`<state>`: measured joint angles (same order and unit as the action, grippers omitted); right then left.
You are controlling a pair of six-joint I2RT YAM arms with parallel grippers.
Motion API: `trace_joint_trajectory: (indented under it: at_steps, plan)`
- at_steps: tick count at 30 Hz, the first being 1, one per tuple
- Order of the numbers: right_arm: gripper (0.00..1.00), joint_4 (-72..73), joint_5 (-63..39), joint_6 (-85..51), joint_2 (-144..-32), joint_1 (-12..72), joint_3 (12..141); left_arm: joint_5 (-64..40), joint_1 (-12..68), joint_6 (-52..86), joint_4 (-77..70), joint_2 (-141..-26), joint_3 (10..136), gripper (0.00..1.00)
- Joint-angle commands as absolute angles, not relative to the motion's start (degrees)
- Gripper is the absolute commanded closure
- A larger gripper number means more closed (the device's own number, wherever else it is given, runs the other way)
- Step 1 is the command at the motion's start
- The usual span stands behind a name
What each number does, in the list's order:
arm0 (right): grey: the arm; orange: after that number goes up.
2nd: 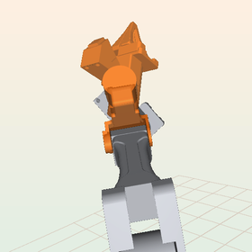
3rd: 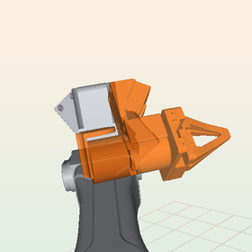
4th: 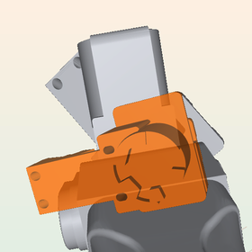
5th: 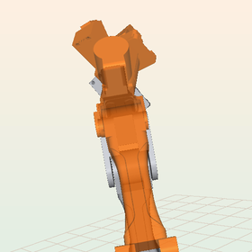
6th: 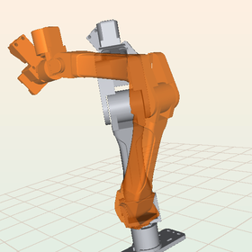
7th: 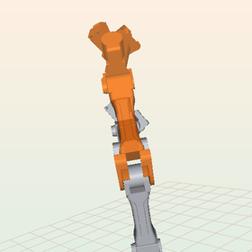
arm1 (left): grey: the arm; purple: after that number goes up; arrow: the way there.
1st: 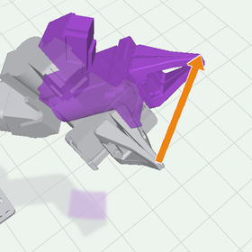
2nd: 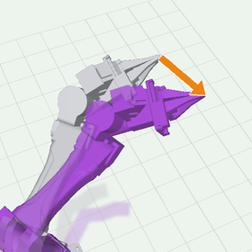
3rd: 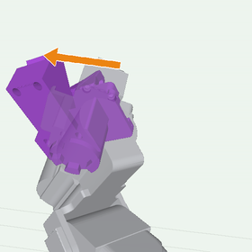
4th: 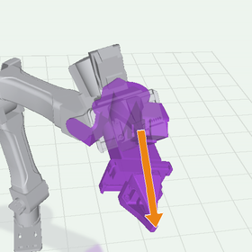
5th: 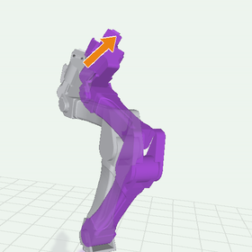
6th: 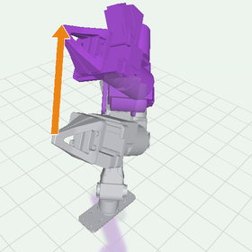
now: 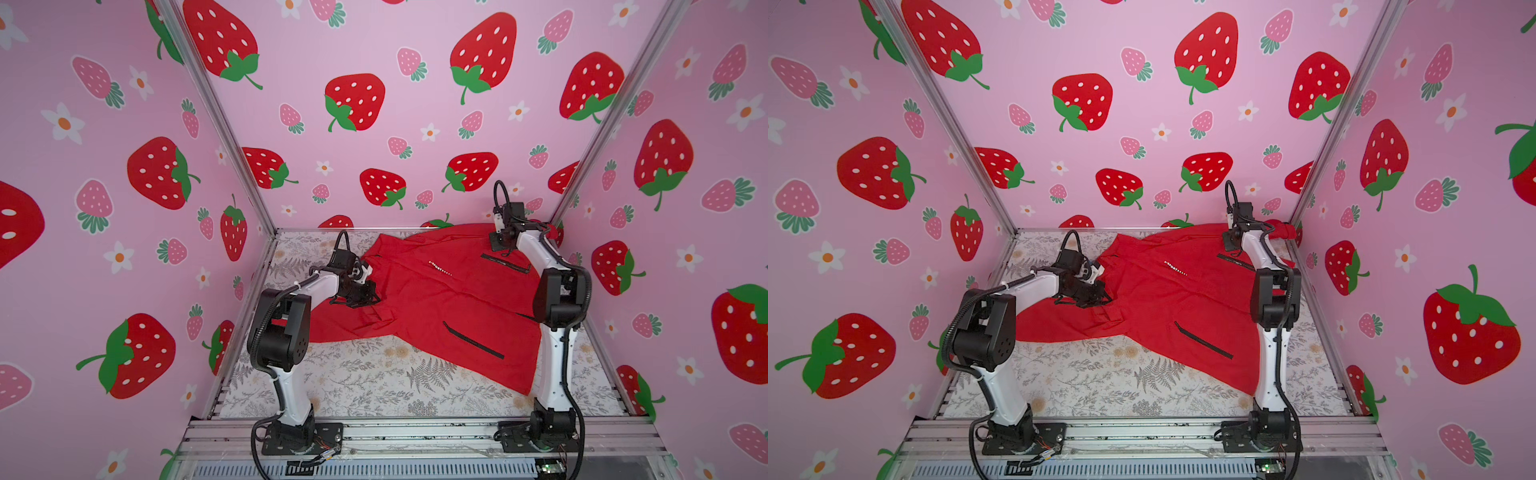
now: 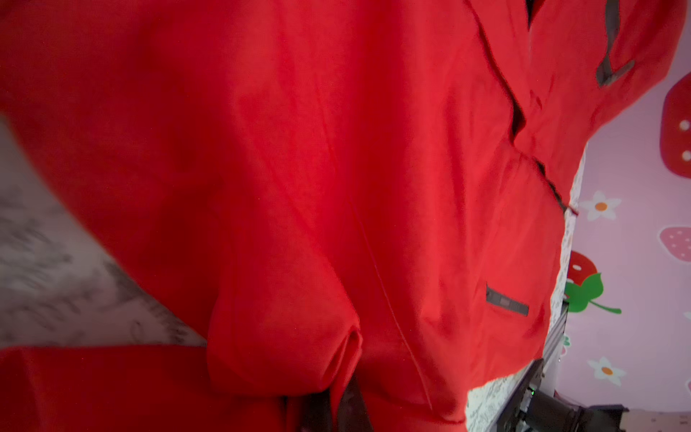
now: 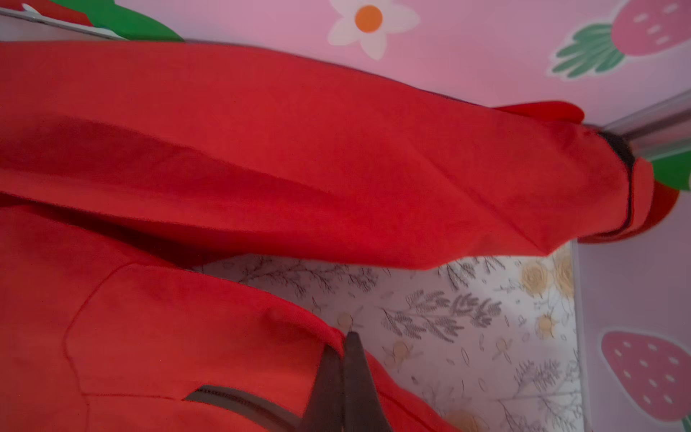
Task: Unzip the jacket
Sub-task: Flatten out the jacket at the center of the board.
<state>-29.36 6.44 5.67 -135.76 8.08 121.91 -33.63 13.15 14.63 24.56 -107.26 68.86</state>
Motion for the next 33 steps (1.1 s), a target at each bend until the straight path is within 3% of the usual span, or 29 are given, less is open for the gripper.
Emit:
trace_joint_trajectory:
  at_steps: [1, 2, 4, 6, 7, 11, 15, 20, 33]
  plan:
    - [0.85, -29.68, 6.2, 8.0, -137.22, 8.52, 128.59, -34.82, 15.02, 15.27, 26.91, -105.16, 66.04, 1.0]
    - [0.66, -31.29, 5.57, 7.91, -136.92, 8.69, 130.11, -35.39, 14.91, 15.54, 26.73, -104.28, 65.68, 0.92]
    - [0.41, -32.77, 3.15, 7.62, -134.14, 8.94, 129.72, -32.51, 13.35, 16.57, 26.25, -101.4, 65.61, 0.65]
    - [0.06, -31.54, -0.88, 7.91, -128.72, 9.29, 124.95, -32.49, 10.47, 17.25, 25.41, -98.27, 67.13, 0.41]
    - [0.01, -30.73, -2.72, 8.45, -125.98, 9.6, 121.96, -32.64, 9.24, 17.6, 25.38, -97.28, 68.33, 0.39]
    - [0.01, -27.15, -14.86, 13.1, -114.5, 11.78, 107.19, -33.51, 4.3, 17.67, 25.56, -95.75, 74.62, 0.35]
    - [0.11, -24.22, -27.01, 14.98, -107.0, 14.84, 95.19, -32.5, 2.2, 9.9, 32.17, -102.96, 86.51, 0.32]
    - [0.16, -22.41, -32.19, 12.79, -104.67, 18.1, 87.64, -31.13, 2.11, -0.27, 41.31, -115.54, 101.89, 0.32]
    - [0.19, -21.72, -34.74, 9.52, -106.32, 22.87, 81.38, -38.71, 1.12, -14.92, 47.9, -133.16, 117.41, 0.39]
